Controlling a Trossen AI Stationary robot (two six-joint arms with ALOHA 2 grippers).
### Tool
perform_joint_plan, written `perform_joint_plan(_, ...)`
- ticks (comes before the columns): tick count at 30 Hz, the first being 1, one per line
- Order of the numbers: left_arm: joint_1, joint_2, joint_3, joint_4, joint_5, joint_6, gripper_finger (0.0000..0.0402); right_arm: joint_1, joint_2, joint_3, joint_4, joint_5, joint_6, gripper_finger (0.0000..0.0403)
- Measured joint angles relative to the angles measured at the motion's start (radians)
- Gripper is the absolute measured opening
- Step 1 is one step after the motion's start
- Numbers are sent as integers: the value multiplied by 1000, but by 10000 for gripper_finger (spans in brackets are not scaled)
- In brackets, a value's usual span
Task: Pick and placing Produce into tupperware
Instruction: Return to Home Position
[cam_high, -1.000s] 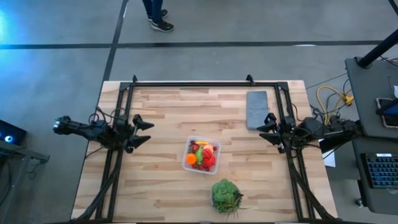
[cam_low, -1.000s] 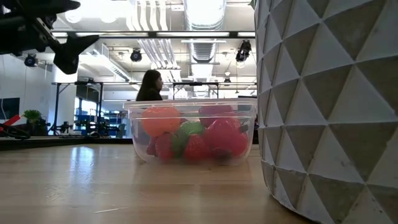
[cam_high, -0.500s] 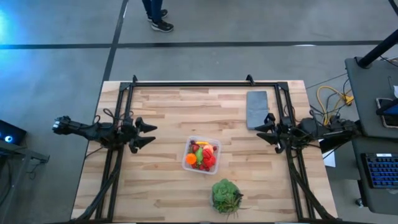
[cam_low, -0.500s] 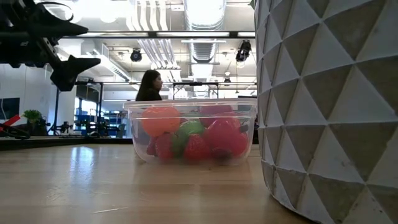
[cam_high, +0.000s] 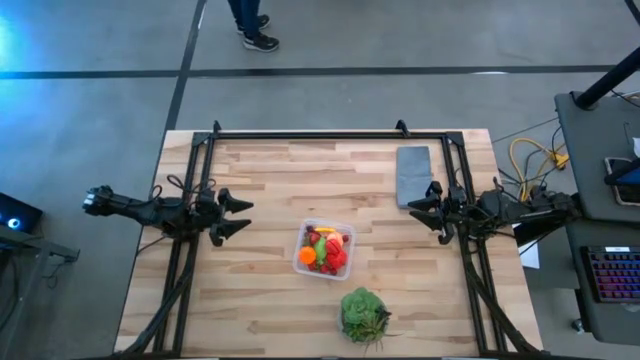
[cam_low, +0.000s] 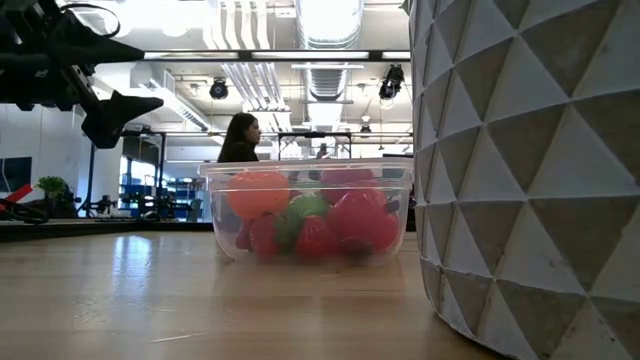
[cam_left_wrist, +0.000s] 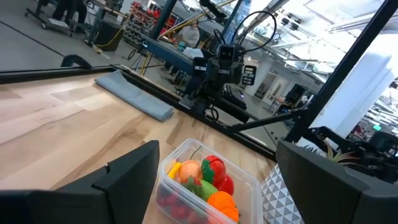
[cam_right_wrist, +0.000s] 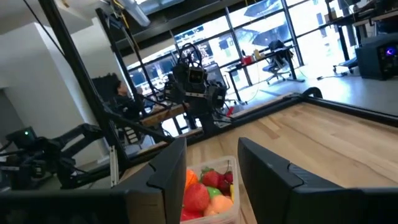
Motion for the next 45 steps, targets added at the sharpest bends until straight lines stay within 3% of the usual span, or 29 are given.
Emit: perform_joint_plan(45,0,0,-2,2,2,0,309,0,0,1,0,-1,0,128)
